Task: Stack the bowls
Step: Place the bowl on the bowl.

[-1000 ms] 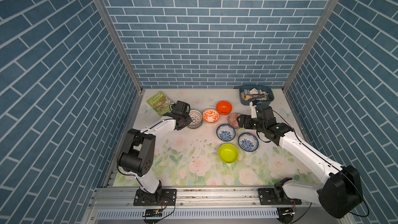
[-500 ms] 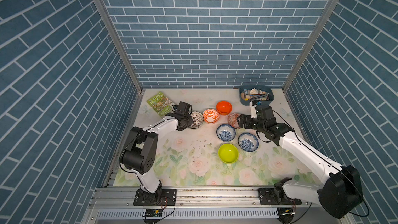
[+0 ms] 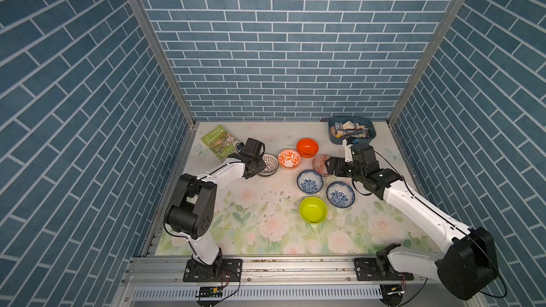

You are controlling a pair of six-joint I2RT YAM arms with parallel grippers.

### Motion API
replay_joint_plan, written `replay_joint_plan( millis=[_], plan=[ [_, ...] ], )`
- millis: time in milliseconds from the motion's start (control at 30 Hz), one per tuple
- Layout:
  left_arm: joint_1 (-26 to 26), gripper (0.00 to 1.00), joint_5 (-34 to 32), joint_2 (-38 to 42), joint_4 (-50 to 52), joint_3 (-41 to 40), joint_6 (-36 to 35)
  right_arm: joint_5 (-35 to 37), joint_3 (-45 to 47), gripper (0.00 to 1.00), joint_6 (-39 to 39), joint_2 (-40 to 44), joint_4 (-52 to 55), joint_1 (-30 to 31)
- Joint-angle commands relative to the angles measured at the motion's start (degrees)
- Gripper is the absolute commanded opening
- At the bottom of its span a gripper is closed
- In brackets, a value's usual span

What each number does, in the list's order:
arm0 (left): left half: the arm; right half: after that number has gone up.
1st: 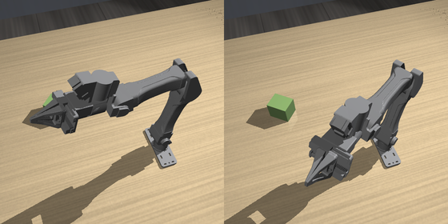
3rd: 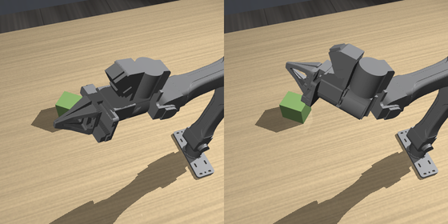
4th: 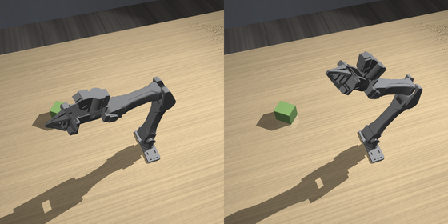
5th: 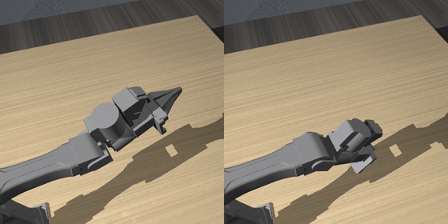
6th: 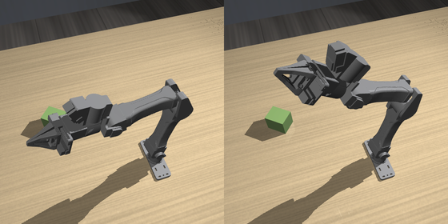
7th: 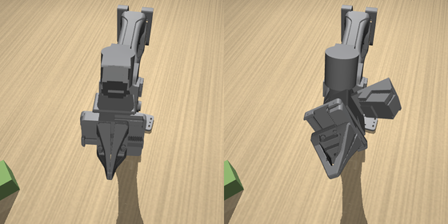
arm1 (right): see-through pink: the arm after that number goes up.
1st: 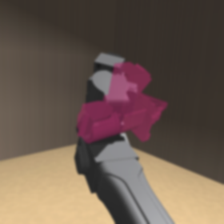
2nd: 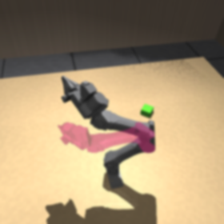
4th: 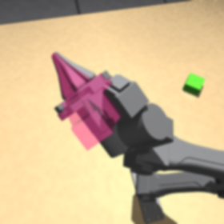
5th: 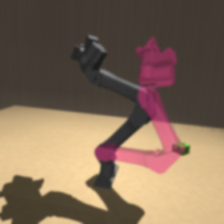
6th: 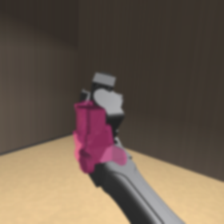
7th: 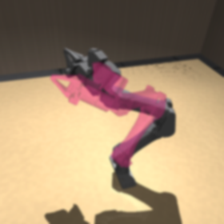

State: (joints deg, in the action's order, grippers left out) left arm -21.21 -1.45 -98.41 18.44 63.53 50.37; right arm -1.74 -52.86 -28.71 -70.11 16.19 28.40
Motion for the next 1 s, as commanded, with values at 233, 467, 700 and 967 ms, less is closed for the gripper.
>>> replay_joint_plan(
  millis=[233, 467, 700, 967],
  plan=[
    [-0.5, 0.47, -2.0, 0.2, 4.3, 2.6, 0.0, 0.3, 0.7, 0.89, -0.3, 2.0, -0.7, 0.2],
    [-0.9, 0.48, -4.6, 2.0, 8.2, 2.5, 0.1, 0.6, 0.8, 0.89, -0.2, 2.4, -0.8, 0.2],
    [-0.9, 0.46, -5.2, 3.3, 9.4, 2.0, -0.2, 0.3, 0.6, 0.90, -0.2, 2.4, -0.7, 0.3],
    [-0.9, 0.32, -3.4, 4.5, 5.7, -0.3, -0.4, 0.4, 1.1, 0.89, -0.4, 2.6, -0.9, 0.2]
  ],
)
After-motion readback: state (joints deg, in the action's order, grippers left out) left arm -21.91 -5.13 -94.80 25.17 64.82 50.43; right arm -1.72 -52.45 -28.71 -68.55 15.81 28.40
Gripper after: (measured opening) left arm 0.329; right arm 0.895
